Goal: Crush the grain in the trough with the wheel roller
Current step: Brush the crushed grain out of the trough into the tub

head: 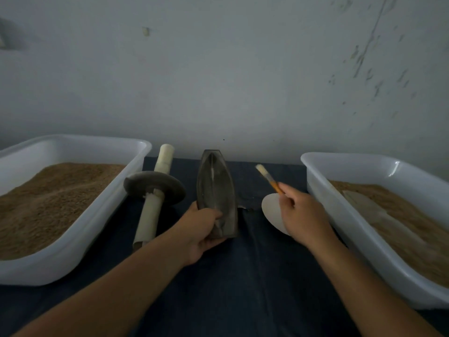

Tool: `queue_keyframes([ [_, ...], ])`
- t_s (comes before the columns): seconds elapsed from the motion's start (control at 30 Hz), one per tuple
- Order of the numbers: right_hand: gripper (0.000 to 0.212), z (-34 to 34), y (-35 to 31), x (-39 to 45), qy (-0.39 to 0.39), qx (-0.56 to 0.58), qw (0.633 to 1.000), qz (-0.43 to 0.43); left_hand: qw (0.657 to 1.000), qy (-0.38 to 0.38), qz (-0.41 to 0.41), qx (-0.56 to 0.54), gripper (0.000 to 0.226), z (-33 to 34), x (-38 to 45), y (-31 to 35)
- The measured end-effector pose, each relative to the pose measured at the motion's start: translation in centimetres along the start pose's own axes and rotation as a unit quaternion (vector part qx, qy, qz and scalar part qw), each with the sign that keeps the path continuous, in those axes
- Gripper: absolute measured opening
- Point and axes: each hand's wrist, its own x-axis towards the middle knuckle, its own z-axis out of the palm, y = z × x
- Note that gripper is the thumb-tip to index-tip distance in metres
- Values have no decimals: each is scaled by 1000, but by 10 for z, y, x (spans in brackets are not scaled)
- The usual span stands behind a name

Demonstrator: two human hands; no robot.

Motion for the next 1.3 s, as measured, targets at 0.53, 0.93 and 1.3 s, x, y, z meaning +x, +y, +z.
queue_keyframes([
  [0.53,48,-19,39,-40,-84,-256,963,22,695,289,303,585,37,-117,-37,11],
  [0.93,43,-20,23,-49,-6,-201,980,13,867,202,160,426,20,-108,21,10],
  [1.3,38,-25,11,-49,44,-88,993,-68,874,236,238,352,23,-77,17,30],
])
